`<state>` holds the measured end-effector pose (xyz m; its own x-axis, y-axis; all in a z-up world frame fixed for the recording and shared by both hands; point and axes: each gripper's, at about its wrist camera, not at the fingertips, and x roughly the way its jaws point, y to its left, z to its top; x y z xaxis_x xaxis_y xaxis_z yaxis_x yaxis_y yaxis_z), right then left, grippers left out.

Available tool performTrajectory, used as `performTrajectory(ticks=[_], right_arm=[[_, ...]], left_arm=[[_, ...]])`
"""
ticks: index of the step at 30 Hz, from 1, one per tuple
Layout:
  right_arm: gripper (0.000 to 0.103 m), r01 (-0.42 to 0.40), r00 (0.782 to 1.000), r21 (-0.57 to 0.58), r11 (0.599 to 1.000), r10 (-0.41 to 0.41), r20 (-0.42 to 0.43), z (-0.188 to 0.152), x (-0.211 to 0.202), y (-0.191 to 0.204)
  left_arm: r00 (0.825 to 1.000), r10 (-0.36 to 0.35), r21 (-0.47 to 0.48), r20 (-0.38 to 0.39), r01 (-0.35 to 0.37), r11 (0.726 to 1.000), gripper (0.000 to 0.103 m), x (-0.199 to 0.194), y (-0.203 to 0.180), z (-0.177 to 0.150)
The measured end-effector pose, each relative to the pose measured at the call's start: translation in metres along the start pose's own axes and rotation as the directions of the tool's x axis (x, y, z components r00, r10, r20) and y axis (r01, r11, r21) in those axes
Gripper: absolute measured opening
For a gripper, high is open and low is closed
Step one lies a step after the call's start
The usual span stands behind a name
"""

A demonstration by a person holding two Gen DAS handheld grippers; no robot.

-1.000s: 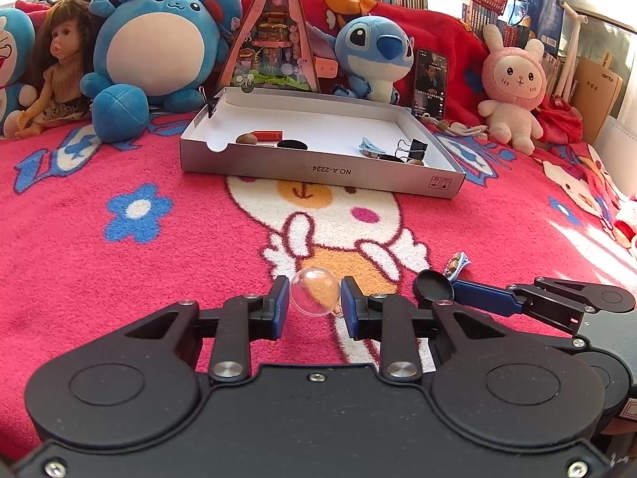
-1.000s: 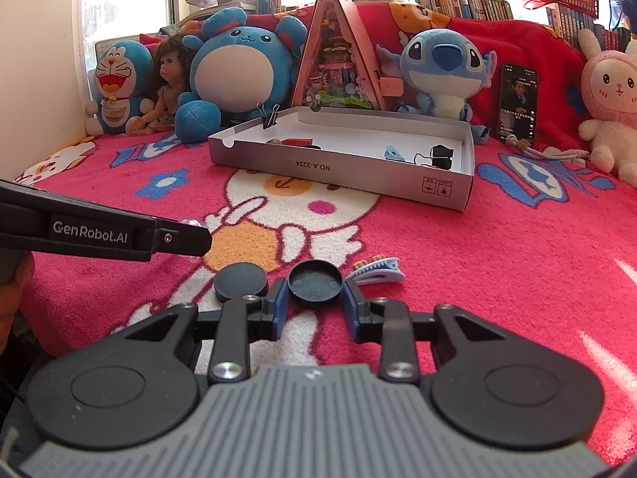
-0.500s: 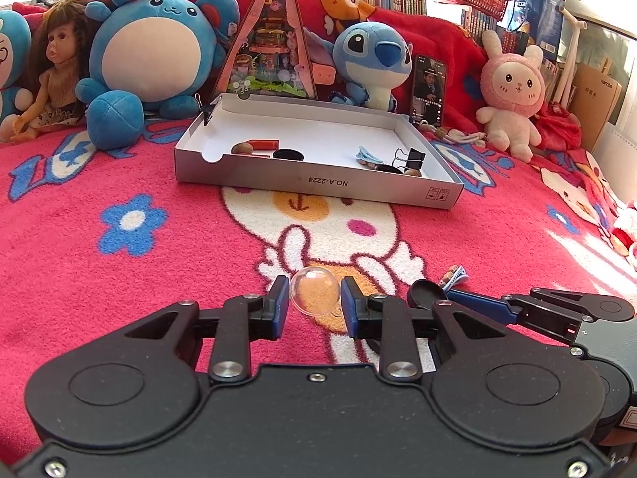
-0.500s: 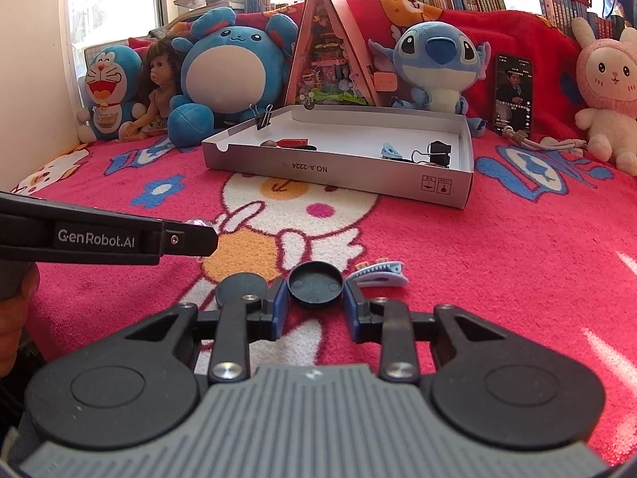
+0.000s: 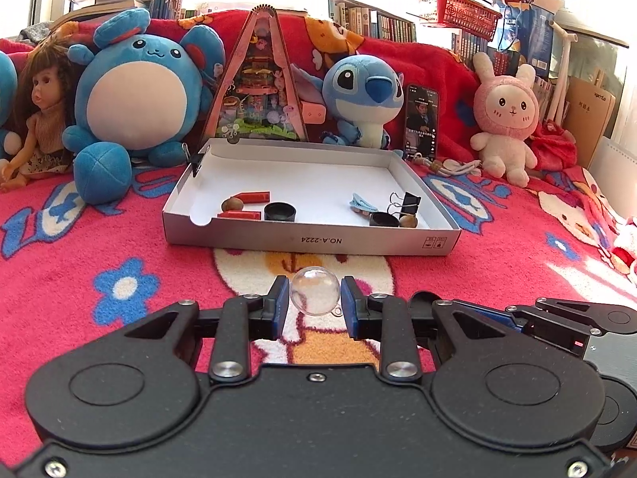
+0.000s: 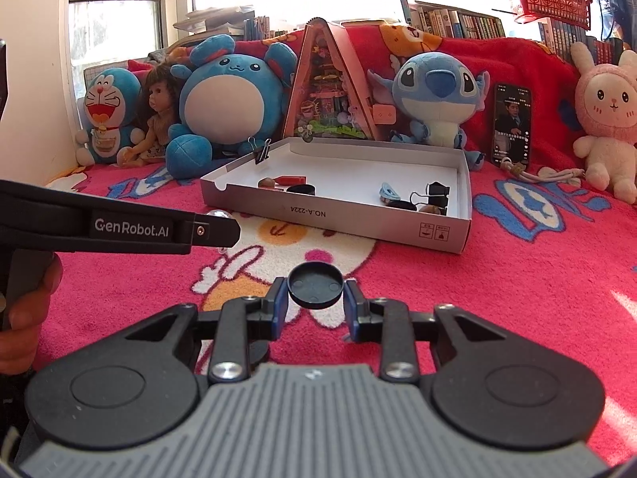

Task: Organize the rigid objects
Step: 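Carry the marble and black lid into the white box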

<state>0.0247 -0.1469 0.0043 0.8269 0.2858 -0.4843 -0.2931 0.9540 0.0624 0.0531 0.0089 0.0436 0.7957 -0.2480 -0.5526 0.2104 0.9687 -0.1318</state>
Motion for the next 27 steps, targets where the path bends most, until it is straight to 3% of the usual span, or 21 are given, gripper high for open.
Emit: performTrajectory(ticks=[8,27], right_arm=[[0.035,0.016,0.999,0.003,1.0,-0.016,0.047,0.021,0.007,-0.007],[0.035,0.047,0.997,0.075,0.996,-0.052,0.058,0.059,0.045,-0.034]], left_arm=[[1.0,-0.018,-0.005,0.022,0.018,1.0,0.027,0.015,0.003,0.025],[0.999,-0.039,-0.032,0.016,0.04,0.999,0.027,0.069,0.014,0.061]])
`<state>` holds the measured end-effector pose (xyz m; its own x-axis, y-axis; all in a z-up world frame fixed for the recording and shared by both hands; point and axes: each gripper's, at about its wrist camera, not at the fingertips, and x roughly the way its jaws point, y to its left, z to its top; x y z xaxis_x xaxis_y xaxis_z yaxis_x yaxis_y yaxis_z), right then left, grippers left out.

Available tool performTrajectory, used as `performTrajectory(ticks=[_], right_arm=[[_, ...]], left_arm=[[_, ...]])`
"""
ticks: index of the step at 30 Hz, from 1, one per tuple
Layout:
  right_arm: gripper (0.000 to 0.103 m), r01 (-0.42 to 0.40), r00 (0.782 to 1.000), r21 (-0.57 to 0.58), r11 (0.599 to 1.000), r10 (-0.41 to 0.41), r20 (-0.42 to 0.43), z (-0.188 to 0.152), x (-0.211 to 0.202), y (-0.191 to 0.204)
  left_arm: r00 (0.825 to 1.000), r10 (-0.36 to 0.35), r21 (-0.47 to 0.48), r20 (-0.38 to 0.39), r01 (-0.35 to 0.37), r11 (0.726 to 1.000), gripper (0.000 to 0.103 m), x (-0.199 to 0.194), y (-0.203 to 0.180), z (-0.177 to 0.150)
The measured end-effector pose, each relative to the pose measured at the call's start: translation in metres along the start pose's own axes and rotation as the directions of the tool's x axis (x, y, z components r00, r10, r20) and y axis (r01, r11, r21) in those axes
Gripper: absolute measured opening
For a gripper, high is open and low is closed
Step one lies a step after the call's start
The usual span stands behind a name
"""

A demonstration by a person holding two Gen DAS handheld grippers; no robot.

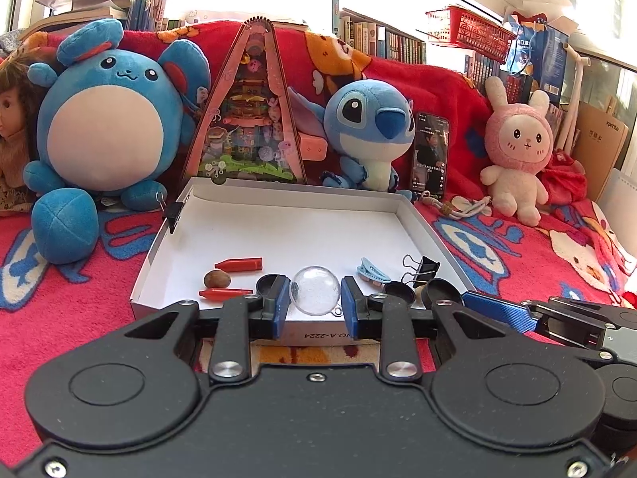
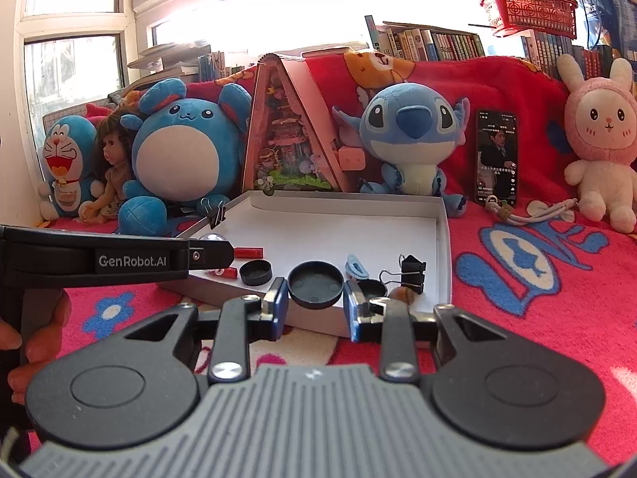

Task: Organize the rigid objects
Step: 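Carry the marble and black lid into the white box, then open both tools to release the marble and lid in the box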

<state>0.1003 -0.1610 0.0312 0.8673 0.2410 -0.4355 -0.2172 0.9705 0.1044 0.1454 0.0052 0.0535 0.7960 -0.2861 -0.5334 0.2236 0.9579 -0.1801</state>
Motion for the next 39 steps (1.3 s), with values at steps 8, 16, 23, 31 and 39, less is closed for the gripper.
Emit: performTrajectory(ticks=[8,16,23,31,39], right_arm=[[0.035,0.017,0.999,0.024,1.0,-0.016,-0.031,0.019,0.025,-0.016],[0.035,0.031,0.995,0.093,0.995,-0.021,-0.1,0.045,0.056,-0.04],[0.035,0.065,0.976,0.148,0.987,-0.032,-0.216,0.066,0.095,-0.058],[0.035,0.126,0.937,0.141,0.982,-0.071,-0.342,0.073,0.128,-0.063],[0.035,0.12,0.93,0.114,0.986,-0.071,-0.36,0.068,0.137,-0.058]], left_arm=[[0.998,0.027,-0.016,-0.062,-0.028,0.999,0.027,0.039,0.015,0.023],[0.99,0.063,-0.012,-0.126,-0.065,0.998,0.027,0.077,0.035,0.057],[0.975,0.064,0.02,-0.212,-0.061,0.998,0.027,0.118,0.042,0.073],[0.965,0.103,0.005,-0.243,-0.105,0.994,0.027,0.143,0.047,0.071],[0.959,0.123,0.022,-0.255,-0.121,0.992,0.027,0.15,0.049,0.066]])
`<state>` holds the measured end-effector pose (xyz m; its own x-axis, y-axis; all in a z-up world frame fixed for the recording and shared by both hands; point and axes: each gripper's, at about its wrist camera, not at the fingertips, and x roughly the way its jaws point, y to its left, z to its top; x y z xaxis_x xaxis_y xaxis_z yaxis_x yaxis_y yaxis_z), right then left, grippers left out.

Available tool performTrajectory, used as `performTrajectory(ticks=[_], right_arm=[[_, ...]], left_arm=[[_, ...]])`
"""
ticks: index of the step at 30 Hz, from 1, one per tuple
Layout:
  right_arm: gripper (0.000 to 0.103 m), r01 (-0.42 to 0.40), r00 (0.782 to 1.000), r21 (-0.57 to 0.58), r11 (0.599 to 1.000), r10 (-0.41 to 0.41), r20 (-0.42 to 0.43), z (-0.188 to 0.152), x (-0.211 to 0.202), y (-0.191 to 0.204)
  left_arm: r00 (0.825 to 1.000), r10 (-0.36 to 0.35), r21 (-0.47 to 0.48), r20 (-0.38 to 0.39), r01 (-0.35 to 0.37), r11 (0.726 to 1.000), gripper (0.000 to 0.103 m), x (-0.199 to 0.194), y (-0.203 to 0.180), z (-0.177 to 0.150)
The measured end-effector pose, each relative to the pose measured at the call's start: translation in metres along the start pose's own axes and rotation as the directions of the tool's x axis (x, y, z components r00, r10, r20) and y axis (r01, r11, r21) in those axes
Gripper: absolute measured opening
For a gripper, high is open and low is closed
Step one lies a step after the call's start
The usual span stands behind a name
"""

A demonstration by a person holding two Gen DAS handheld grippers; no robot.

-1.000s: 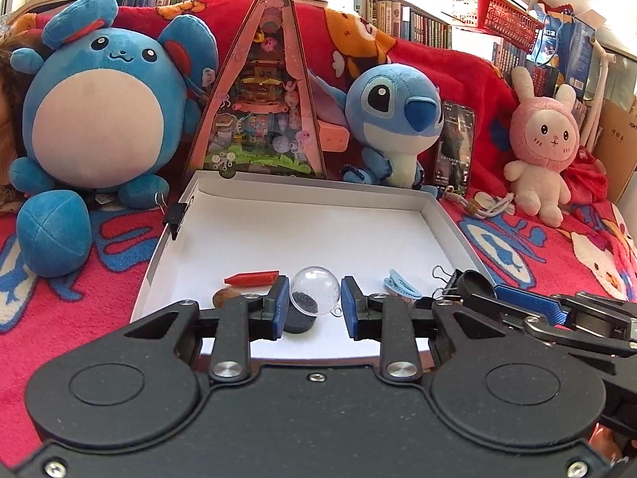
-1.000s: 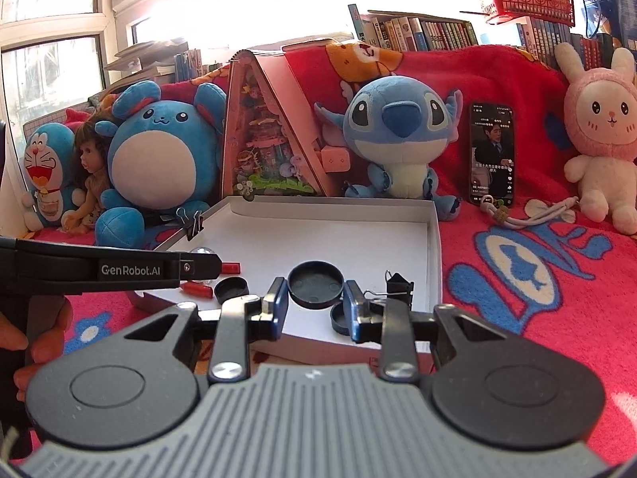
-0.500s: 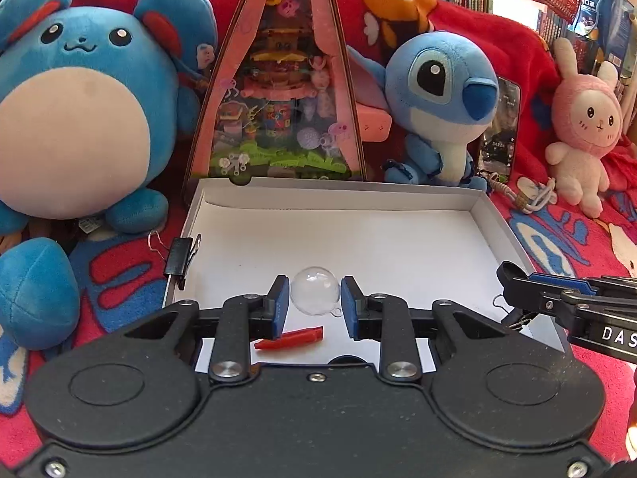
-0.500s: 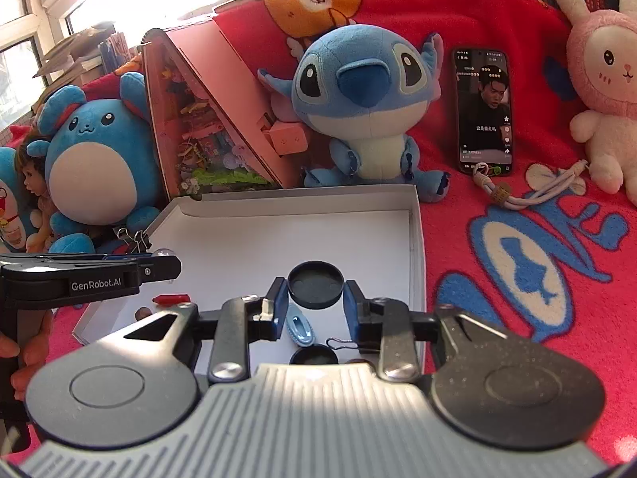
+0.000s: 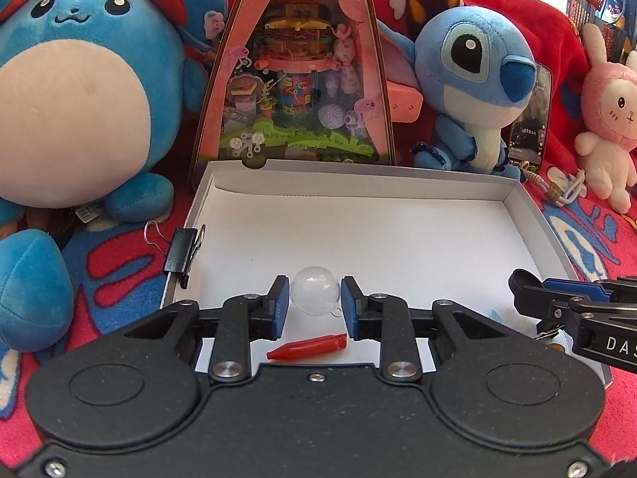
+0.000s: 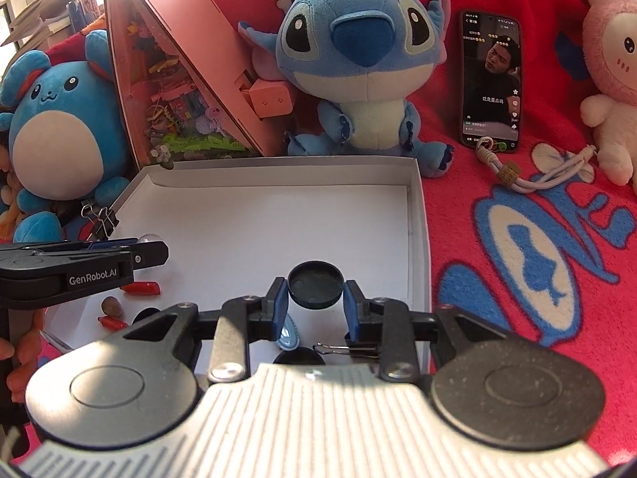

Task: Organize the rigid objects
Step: 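Open both tools to release the marble and lid in the box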

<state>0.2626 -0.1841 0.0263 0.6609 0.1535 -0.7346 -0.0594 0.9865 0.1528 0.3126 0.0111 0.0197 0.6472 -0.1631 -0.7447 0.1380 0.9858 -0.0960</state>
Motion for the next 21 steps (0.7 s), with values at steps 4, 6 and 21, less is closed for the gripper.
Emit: performTrajectory(ticks=[4,6,21], right_arm=[[0.035,-0.002,1.0,-0.008,1.0,0.002,0.001,0.0,0.002,0.002],[0.035,-0.002,1.0,-0.011,1.0,0.002,0.002,-0.001,0.003,0.003],[0.035,0.0,1.0,-0.003,1.0,0.0,-0.015,-0.005,0.014,0.002]], left_arm=[[1.0,0.004,0.001,-0.003,-0.004,1.0,0.027,0.001,0.0,0.0],[1.0,0.006,0.002,-0.005,-0.006,1.0,0.027,0.002,0.0,0.0],[1.0,0.017,0.031,0.006,-0.017,0.999,0.027,0.006,-0.004,-0.003]])
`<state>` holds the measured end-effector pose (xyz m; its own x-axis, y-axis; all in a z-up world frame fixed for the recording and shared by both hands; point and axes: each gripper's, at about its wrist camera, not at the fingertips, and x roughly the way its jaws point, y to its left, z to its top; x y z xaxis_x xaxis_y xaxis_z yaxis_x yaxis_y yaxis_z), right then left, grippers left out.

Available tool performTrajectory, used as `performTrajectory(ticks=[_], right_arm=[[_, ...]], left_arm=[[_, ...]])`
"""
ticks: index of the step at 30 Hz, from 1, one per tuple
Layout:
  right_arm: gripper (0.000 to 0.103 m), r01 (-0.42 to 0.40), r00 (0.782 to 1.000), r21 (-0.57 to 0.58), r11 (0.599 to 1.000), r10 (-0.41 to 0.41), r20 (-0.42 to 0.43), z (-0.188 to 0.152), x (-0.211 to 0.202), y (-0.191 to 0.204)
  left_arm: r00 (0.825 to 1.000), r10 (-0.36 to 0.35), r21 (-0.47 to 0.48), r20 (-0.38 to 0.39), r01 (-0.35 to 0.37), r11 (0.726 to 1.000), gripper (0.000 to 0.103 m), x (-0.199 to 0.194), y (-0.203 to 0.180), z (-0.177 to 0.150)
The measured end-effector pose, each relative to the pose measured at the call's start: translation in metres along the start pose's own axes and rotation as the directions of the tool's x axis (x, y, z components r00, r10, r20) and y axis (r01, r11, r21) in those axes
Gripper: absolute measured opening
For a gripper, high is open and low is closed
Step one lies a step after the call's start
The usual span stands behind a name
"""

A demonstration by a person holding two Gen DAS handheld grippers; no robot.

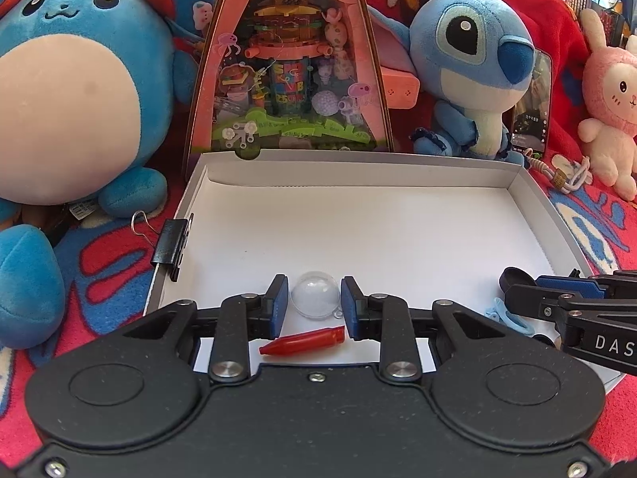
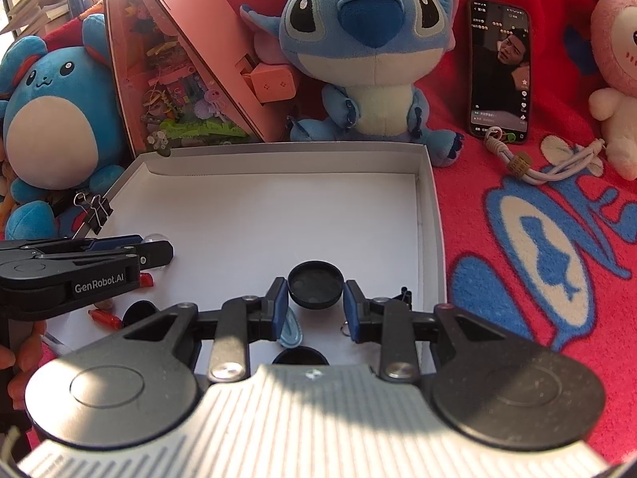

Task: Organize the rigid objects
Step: 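Open both tools to release the marble and lid in the box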

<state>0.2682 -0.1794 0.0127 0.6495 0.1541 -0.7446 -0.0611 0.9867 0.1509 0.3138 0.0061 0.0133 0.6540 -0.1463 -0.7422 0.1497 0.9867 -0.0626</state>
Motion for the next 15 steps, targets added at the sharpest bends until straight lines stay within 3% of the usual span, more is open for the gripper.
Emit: performTrajectory(ticks=[5,15], right_arm=[[0.036,-0.007,1.0,0.01,1.0,0.007,0.003,-0.001,0.001,-0.001],[0.039,-0.018,1.0,0.028,0.999,0.018,0.008,-0.001,0.0,-0.004]], left_arm=[[1.0,0.021,0.025,0.02,-0.022,0.999,0.028,-0.001,-0.004,-0.003],[0.999,0.035,0.069,0.041,-0.038,0.997,0.041,-0.004,-0.012,-0.006]])
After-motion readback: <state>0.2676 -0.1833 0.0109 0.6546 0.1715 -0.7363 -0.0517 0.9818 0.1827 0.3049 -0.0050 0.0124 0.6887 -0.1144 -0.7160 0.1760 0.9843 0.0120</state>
